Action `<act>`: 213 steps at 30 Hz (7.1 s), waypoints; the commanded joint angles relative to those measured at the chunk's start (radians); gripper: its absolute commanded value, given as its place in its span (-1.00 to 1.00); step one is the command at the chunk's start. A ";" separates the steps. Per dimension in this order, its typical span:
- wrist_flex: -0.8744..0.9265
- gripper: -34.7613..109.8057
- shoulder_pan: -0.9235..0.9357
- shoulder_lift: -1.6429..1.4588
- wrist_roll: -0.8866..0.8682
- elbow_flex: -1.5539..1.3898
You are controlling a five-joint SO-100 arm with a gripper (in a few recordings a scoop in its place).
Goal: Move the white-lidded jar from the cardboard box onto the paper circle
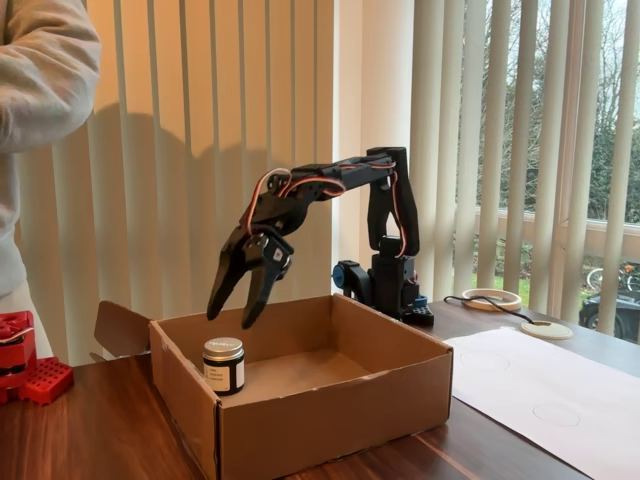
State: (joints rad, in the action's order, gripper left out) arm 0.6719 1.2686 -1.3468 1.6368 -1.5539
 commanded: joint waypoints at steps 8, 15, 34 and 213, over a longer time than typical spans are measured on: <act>-0.052 0.02 0.072 0.083 0.164 0.160; -0.072 0.04 0.098 0.121 0.209 0.167; -0.086 0.07 0.078 0.227 0.255 0.170; -0.425 -0.47 -1.114 -0.160 0.293 -0.480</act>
State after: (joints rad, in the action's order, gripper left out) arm 0.2807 0.1442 -1.4665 1.9129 -2.0356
